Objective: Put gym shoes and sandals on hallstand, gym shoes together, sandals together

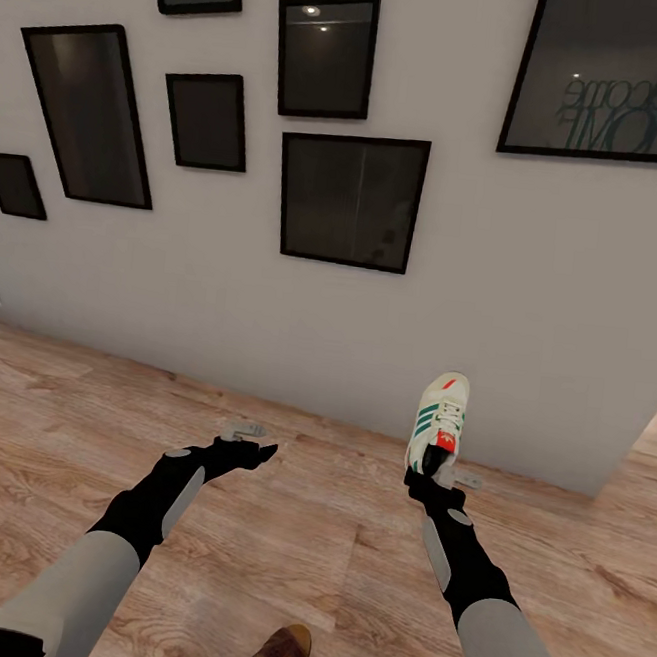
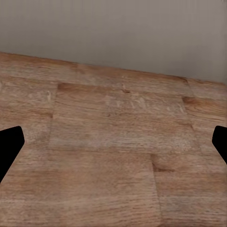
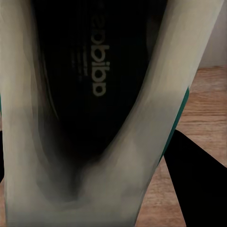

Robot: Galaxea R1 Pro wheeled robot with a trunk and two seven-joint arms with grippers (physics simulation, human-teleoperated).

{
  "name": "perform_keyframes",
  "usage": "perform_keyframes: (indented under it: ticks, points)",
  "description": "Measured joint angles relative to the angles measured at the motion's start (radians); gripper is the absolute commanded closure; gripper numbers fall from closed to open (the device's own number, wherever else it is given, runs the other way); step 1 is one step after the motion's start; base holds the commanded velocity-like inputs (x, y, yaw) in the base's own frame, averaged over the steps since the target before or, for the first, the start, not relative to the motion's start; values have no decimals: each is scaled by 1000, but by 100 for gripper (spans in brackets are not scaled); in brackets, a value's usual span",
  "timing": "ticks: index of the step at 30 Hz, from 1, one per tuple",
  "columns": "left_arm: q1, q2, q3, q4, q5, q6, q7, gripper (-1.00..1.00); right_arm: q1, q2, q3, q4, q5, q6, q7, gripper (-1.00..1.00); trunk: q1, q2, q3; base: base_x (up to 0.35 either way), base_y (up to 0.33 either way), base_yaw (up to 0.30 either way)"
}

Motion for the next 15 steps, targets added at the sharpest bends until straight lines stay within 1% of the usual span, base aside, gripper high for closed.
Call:
perform_keyframes:
  ticks: [15]
  points:
    - [0, 0, 0, 0, 0, -1, 0, -100, 0, 1, 1, 0, 0, 0, 0, 100, 0, 0, 0, 0, 0, 0]
